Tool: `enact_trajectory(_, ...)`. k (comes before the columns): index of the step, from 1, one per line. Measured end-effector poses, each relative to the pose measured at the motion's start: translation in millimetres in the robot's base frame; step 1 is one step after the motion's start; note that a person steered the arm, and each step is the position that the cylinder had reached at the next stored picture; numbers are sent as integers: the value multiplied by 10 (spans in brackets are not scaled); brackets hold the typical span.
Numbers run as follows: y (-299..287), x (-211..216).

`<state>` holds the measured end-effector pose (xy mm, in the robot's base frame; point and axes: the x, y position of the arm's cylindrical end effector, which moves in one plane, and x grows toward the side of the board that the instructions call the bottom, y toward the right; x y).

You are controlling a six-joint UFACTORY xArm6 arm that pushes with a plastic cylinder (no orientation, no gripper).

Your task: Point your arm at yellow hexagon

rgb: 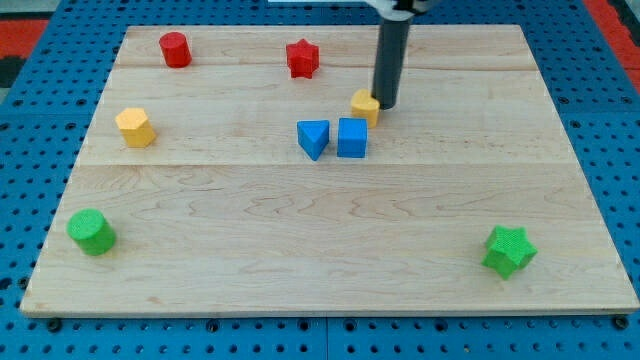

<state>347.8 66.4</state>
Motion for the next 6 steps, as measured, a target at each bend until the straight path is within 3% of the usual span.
enact_trajectory(1,-74,-20)
enact_trajectory(2,-501,0)
enact_trajectory(3,-502,-317)
enact_trajectory(5,-1936,-582)
enact_trajectory(6,-2381,-422)
